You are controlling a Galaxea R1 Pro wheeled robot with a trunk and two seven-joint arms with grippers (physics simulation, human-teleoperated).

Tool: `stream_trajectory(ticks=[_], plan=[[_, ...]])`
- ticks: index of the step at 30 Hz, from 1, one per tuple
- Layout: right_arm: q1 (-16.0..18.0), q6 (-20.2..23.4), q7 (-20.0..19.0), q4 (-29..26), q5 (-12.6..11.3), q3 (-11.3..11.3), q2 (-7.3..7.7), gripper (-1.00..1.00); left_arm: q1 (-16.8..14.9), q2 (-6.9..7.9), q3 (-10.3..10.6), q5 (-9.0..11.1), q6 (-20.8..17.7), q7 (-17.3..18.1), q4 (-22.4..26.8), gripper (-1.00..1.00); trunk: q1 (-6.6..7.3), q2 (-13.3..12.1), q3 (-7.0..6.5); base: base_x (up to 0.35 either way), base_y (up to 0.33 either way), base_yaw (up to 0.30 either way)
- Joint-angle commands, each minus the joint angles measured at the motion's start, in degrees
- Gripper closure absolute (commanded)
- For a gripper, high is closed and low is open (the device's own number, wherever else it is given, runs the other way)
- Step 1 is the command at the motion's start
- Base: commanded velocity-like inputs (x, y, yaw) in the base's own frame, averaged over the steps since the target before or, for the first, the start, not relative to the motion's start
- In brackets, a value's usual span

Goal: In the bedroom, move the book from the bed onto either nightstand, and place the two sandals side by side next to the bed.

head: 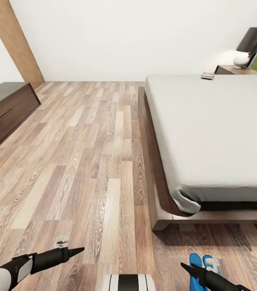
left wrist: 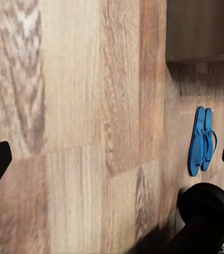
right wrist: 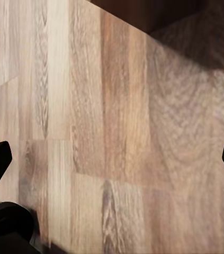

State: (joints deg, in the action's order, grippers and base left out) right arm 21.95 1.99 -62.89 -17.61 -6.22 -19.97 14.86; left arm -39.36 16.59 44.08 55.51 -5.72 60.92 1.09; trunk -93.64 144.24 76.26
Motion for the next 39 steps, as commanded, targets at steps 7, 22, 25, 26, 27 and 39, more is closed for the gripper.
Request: stream_trajectory(ticks=[7, 22, 25, 26, 27, 39], plan=[[0.0, 0.1, -0.2, 1.6, -0.1, -0.1, -0.32, -1.0, 1.5, 0.02, 0.4, 0.6, -0.5, 0.1, 0.1, -1.0, 0.19, -0.1, -1.52, 0.0, 0.0, 0.0], [0.0, -3.2, -0.2, 6.0, -0.1, -0.1, -0.36, -1.0, 2.7, -0.31, 0.4, 0.6, 1.8, -4.0, 0.1, -1.0, 0.57, -0.3, -4.84, 0.0, 0.0, 0.0], [0.0, -3.2, -0.2, 6.0, -0.1, -0.1, -0.36, -1.0, 2.7, -0.33, 0.4, 0.6, 1.9, -3.9, 0.1, -1.0, 0.65, -0.3, -5.51, 0.0, 0.0, 0.0], [0.0, -3.2, -0.2, 6.0, -0.1, -0.1, -0.36, -1.0, 2.7, -0.33, 0.4, 0.6, 1.9, -3.9, 0.1, -1.0, 0.68, -0.3, -5.73, 0.0, 0.0, 0.0], [0.0, -3.2, -0.2, 6.0, -0.1, -0.1, -0.36, -1.0, 2.7, -0.33, 0.4, 0.6, 1.9, -3.7, 0.1, -1.0, 0.7, -0.3, -5.95, 0.0, 0.0, 0.0], [0.0, -3.2, -0.2, 6.1, -0.1, -0.1, -0.36, -1.0, 2.7, -0.35, 0.4, 0.6, 1.8, -3.7, 0.1, -1.0, 1.01, -0.5, -8.61, 0.0, 0.0, 0.0]])
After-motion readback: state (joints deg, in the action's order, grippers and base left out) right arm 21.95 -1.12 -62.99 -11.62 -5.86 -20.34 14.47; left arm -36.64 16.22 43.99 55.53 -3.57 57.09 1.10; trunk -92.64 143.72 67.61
